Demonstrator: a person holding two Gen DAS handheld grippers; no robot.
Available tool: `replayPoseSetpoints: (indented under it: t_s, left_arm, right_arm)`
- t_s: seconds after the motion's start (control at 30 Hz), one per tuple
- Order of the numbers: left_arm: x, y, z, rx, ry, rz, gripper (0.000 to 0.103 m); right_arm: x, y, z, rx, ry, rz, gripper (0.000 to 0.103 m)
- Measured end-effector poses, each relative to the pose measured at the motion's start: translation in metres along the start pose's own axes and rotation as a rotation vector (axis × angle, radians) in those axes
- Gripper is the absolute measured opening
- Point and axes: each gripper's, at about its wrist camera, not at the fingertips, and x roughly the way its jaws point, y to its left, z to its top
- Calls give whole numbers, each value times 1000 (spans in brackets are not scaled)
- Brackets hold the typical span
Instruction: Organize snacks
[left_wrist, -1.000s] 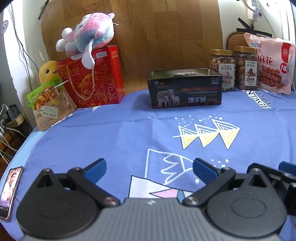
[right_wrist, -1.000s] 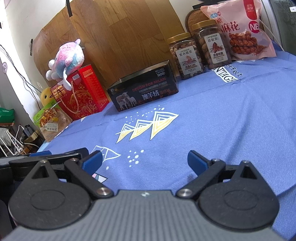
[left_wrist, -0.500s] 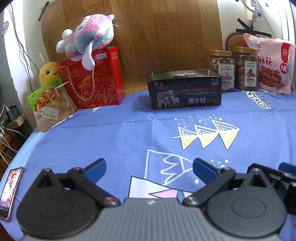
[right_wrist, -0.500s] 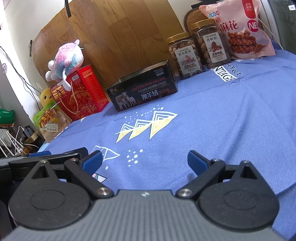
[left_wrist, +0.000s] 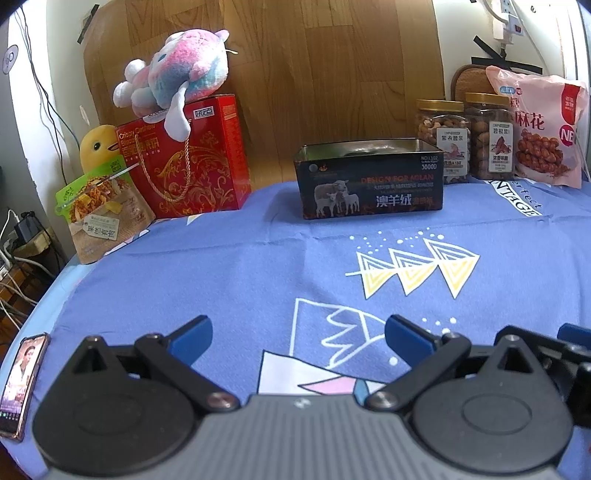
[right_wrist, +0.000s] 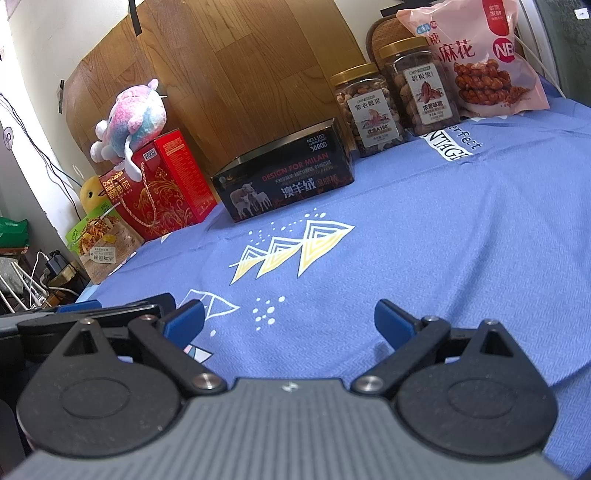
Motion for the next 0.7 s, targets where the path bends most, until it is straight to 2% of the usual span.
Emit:
replayPoseSetpoints:
  t_s: [0.4,0.7]
  left_arm:
    - [0,0,0,-1,4,14,103]
    - [1,-2,0,-2,22,-5,103]
  right_arm:
    - [0,-1,-1,4,0,0,100]
    - [0,-1,0,4,1,1,100]
